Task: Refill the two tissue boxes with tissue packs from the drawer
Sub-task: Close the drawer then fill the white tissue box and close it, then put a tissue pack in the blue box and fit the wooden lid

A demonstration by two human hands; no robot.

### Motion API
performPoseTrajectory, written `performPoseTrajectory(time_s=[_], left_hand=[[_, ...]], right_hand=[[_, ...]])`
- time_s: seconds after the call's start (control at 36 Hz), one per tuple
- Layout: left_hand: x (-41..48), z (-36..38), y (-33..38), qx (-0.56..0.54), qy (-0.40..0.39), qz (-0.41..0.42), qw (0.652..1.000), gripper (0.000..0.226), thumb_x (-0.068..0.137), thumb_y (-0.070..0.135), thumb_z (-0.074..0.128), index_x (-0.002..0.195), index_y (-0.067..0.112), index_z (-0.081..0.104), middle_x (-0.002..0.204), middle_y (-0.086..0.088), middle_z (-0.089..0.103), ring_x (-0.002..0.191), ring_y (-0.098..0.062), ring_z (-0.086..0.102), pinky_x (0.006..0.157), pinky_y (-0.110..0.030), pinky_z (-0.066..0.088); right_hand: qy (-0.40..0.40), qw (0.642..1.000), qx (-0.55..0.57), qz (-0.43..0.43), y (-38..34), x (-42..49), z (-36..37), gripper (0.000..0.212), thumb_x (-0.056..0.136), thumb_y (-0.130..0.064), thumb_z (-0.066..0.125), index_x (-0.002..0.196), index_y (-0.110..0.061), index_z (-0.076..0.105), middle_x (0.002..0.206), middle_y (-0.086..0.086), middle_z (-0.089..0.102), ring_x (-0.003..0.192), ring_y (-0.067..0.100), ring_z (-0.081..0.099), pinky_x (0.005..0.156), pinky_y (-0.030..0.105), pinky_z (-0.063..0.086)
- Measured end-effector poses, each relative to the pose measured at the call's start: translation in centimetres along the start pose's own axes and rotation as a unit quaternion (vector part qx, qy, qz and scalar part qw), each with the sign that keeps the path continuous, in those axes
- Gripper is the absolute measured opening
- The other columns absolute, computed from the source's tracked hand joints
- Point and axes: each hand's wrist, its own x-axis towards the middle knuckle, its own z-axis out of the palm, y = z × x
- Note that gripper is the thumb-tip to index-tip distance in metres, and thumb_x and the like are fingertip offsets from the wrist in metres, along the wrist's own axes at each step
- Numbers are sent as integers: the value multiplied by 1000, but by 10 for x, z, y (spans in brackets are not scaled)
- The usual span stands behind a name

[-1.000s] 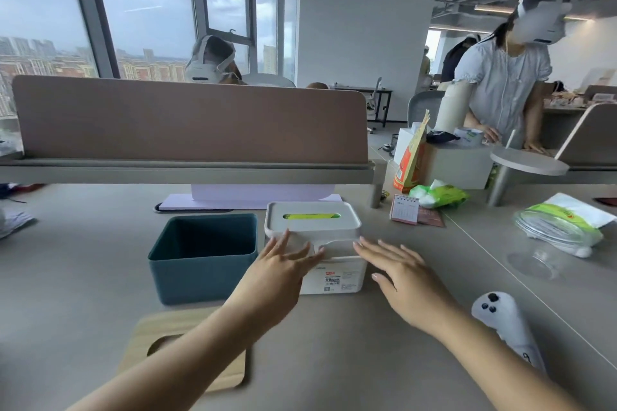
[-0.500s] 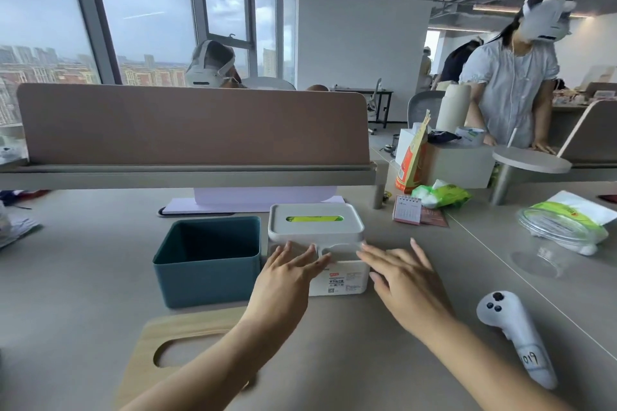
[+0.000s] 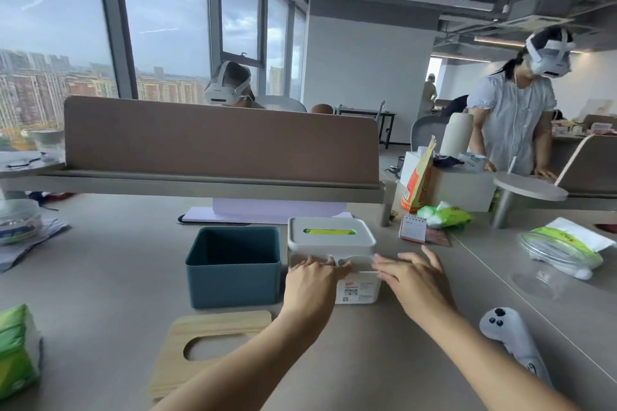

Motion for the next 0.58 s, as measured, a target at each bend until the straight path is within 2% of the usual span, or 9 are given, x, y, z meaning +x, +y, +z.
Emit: performPoseTrajectory(time_s=[0.06,0.11,0.14,0.19,0.25,0.31,0.39,0.47,0.58], left_hand=[[0,-5,-2,-6,7,7,1000,48,100,17,44,142,42,42,130,3,62,110,-26,62,85,-38,51],[-2,-14,-7,-23,23,12,999,45,99,22,47,138,43,46,127,8,65,110,-23,64,84,-35,50],[-4,-19,-11,-29,38,21,999,44,98,25,49,138,43,47,130,10,63,115,-21,61,89,-33,49],[-10,-32,-21,-32,65,49,996,45,97,34,52,140,41,45,139,17,54,131,-15,49,105,-32,39],[-20,-46,-35,-25,84,71,994,45,96,42,51,141,41,44,143,20,49,138,-12,39,112,-32,30],[-33,-64,-54,-20,110,78,991,42,93,45,55,134,40,53,136,20,56,131,-13,46,107,-34,34],[-55,-91,-88,-21,143,67,987,34,90,45,61,122,37,64,122,18,66,117,-10,56,99,-32,43],[-79,-120,-124,-1,161,38,986,32,90,46,59,119,35,67,117,16,68,110,-8,59,97,-30,47],[-114,-164,-173,36,175,2,984,29,90,48,58,113,36,71,107,18,72,97,-8,63,86,-29,51]], right_hand=[[-22,1000,2,4,-4,1,-7,24,91,-39,60,113,-39,70,123,-23,64,119,14,56,114,31,8],[-11,1000,2,0,-9,-2,-17,24,89,-39,63,111,-39,70,118,-17,69,118,13,57,112,31,15],[3,1000,3,-5,-13,-4,-21,24,86,-38,67,110,-38,71,115,-14,70,114,14,59,110,33,22],[43,998,23,-25,-21,-8,-30,26,78,-31,77,103,-34,74,103,-8,74,101,19,64,95,36,39],[54,996,41,-53,-35,-8,-40,27,77,-30,78,104,-32,73,99,-11,73,96,20,62,83,33,42],[59,993,45,-93,-51,-5,-47,28,81,-33,74,108,-32,70,103,-14,71,98,16,61,80,32,44],[62,984,91,-136,-83,4,-51,29,84,-33,71,112,-29,67,109,-12,69,102,12,61,84,31,50],[45,974,131,-180,-125,12,-51,31,86,-37,63,117,-31,63,114,-12,67,107,9,60,89,25,48],[11,948,199,-248,-192,22,-44,30,88,-34,64,118,-32,60,118,-18,62,110,3,55,91,20,45]])
